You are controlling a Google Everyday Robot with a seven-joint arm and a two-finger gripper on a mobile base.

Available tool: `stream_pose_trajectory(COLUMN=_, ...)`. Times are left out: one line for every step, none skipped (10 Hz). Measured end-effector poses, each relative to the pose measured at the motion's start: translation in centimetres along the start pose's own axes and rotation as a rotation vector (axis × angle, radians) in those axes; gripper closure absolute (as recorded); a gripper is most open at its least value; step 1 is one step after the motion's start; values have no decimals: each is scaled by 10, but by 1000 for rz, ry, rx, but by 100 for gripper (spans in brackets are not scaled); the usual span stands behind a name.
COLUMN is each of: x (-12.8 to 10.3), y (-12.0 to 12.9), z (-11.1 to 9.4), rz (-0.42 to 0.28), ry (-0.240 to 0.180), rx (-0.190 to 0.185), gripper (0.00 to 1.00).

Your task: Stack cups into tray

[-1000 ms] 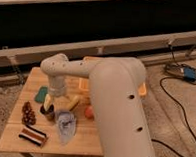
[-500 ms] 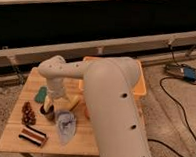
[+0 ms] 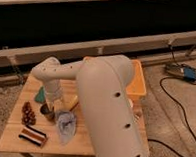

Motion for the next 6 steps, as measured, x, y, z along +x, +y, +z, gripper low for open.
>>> stream_pose_trajectory(x=0, y=1, z=0, rz=-1, ry=0, rx=1, gripper=72)
stream_pose_trajectory(x=0, y=0, z=0, rz=0, ry=-1, rx=1, gripper=83)
stream_pose_trajectory(x=-2, y=-1, z=-2, rz=5, ry=-9, rx=-8, gripper=92)
stream_pose_trajectory(x=-2, y=-2, z=-6, rz=8, ry=-17, rx=-26, gripper=99)
stream_pose_trajectory(x=-3, y=-1, z=-10, rz=10, ry=-29, rx=-43, gripper=100)
stream_pose_trajectory(x=-4, y=1, z=-20, rz=9, ry=-47, rx=-61, gripper=100)
